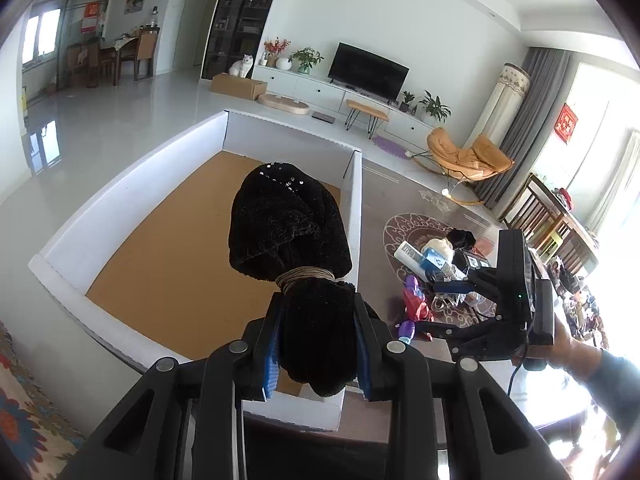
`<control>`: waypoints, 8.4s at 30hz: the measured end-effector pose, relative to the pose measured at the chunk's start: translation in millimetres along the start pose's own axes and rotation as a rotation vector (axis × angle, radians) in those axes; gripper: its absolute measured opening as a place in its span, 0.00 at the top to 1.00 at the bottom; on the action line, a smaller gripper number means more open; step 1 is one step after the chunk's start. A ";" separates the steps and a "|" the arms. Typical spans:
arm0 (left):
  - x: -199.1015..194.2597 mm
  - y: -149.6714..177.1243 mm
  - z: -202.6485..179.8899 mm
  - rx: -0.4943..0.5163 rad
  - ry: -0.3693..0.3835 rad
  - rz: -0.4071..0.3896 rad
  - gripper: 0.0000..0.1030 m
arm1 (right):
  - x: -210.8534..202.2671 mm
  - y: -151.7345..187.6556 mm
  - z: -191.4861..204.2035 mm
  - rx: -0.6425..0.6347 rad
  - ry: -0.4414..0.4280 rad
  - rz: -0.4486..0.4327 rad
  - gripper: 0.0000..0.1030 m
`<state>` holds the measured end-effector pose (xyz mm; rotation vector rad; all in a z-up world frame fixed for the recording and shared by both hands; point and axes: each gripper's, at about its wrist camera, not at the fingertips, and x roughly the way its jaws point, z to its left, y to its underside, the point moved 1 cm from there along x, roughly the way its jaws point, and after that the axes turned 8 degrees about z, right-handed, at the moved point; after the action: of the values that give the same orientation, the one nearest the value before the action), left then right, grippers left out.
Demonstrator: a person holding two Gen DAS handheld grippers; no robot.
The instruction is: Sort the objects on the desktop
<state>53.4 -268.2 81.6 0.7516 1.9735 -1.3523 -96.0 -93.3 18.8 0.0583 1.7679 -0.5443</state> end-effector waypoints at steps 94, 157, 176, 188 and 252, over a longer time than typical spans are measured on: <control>222.5 82.3 -233.8 0.316 -0.138 0.207 0.00 | -3.6 243.1 -92.5 0.868 0.218 -0.053 0.00; 233.8 25.7 -152.1 0.082 -0.192 0.179 0.00 | -3.2 243.3 -92.7 0.869 0.219 -0.054 0.00; 239.8 26.9 -158.5 0.132 -0.253 0.185 0.00 | -3.4 243.3 -92.2 0.869 0.220 -0.053 0.00; 239.5 27.1 -158.4 0.131 -0.255 0.185 0.00 | -3.4 243.3 -92.2 0.869 0.220 -0.053 0.00; 238.3 26.7 -158.0 0.126 -0.257 0.183 0.00 | 32.1 165.7 -117.6 0.732 0.151 -0.068 0.00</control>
<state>-107.6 -85.3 -70.5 0.7547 1.5938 -1.3964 -158.2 91.7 -45.9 0.5607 1.6331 -1.2398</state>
